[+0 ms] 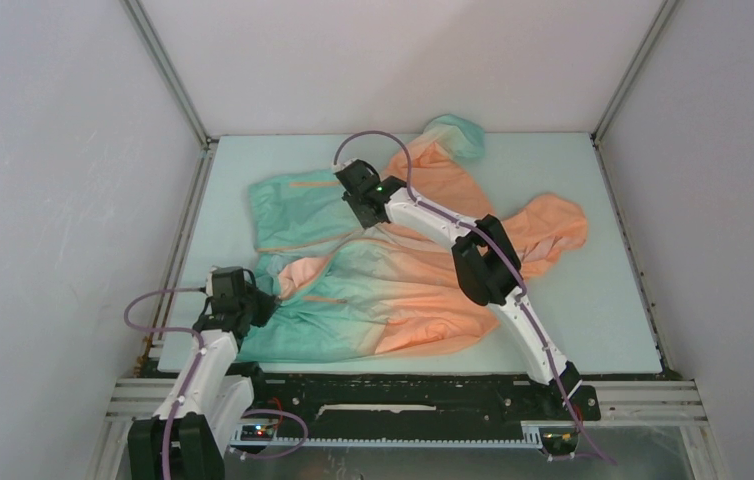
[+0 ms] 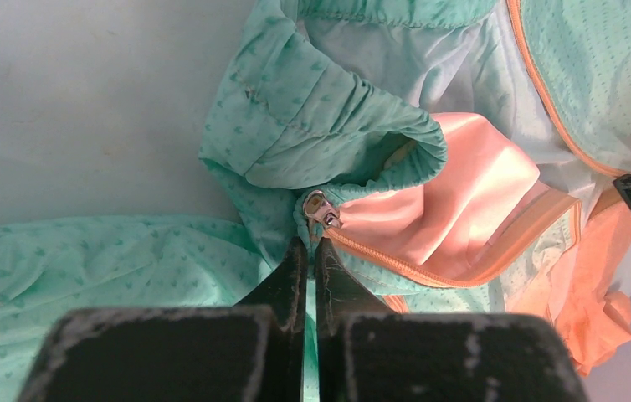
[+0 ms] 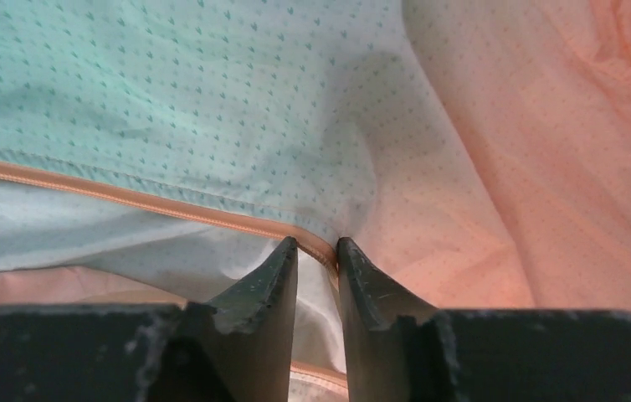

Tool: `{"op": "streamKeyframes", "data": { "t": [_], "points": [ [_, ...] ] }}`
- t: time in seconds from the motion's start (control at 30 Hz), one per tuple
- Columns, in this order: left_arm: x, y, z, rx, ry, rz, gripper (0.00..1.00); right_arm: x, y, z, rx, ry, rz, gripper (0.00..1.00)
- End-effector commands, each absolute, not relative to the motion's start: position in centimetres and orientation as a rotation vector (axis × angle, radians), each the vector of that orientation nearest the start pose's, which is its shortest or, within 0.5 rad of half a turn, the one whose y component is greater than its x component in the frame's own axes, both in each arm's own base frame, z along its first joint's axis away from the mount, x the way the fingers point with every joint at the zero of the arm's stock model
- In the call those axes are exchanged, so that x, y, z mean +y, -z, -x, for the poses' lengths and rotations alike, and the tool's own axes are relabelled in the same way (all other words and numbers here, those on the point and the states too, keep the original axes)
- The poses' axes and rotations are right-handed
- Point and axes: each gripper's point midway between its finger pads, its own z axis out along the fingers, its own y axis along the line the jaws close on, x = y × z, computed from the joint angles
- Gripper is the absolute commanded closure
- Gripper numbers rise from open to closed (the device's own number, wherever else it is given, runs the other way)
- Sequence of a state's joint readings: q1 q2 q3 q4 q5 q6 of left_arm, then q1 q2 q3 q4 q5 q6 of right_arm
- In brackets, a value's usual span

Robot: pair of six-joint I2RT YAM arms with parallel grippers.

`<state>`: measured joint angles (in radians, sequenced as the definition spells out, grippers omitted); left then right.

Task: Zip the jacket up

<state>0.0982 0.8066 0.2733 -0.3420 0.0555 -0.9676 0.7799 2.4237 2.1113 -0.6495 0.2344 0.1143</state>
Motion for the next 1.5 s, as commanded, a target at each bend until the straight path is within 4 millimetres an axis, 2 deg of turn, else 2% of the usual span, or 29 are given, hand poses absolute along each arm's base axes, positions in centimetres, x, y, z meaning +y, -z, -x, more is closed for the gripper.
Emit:
{"op": "streamKeyframes", "data": {
  "t": [0.0,0.13,0.2,0.33,0.5,0.63,0.67,0.7,0.8,0.87,0.97,1.03,1.13,1.23,1.27,1.33,1.47],
  "points": [
    [-1.9,-5.1,-23.8,2.108,0.463,1.199,1.0,38.5,-6.7,-45.6,2.3,-0.038,0.682,0.8],
    [-1.8,-5.2,-23.7,2.107,0.458,1.199,1.0,38.3,-8.6,-46.8,2.255,-0.022,0.65,1.0],
    [-1.7,-5.0,-23.6,2.108,0.448,1.204,1.0,37.5,-10.0,-47.2,2.24,-0.004,0.626,1.0],
    [-1.5,-4.9,-23.7,2.106,0.434,1.205,1.0,34.6,-12.1,-47.0,2.253,-0.032,0.567,1.0],
    [-1.6,-5.0,-24.2,2.116,0.438,1.199,1.0,30.9,-10.9,-44.9,2.368,-0.152,0.522,1.0],
    [-1.5,-4.6,-24.2,2.148,0.416,1.196,1.0,27.5,-9.3,-44.4,2.409,-0.102,0.439,1.0],
    [-1.5,-4.6,-24.2,2.153,0.417,1.191,1.0,27.2,-9.1,-44.4,2.409,-0.095,0.438,0.98],
    [-1.6,-4.5,-24.2,2.162,0.42,1.184,1.0,27.4,-9.0,-44.4,2.41,-0.093,0.45,0.86],
    [-1.7,-4.1,-23.8,2.206,0.404,1.182,1.0,29.5,-10.5,-44.3,2.361,-0.104,0.529,0.63],
    [-1.7,-3.7,-23.4,2.231,0.387,1.199,1.0,31.4,-12.8,-44.5,2.287,-0.094,0.553,0.49],
    [-1.7,-3.4,-22.9,2.248,0.374,1.218,1.0,35.0,-15.9,-43.9,2.183,-0.121,0.587,0.37],
    [-1.8,-3.5,-22.9,2.25,0.385,1.209,1.0,38.2,-17.2,-43.1,2.125,-0.19,0.637,0.34],
    [-2.1,-4.0,-23.1,2.237,0.413,1.184,1.0,43.5,-17.1,-41.0,2.096,-0.384,0.77,0.33],
    [-2.4,-4.4,-23.5,2.22,0.449,1.158,1.0,47.9,-16.0,-39.1,2.109,-0.602,0.853,0.39],
    [-2.6,-4.5,-23.5,2.216,0.464,1.148,1.0,48.9,-14.8,-38.8,2.132,-0.642,0.861,0.41],
    [-2.8,-4.7,-23.7,2.201,0.488,1.127,1.0,50.5,-13.9,-38.3,2.145,-0.716,0.873,0.44],
    [-3.4,-5.1,-24.2,2.177,0.544,1.072,1.0,52.5,-12.1,-37.5,2.154,-0.839,0.875,0.47]
  ]
}}
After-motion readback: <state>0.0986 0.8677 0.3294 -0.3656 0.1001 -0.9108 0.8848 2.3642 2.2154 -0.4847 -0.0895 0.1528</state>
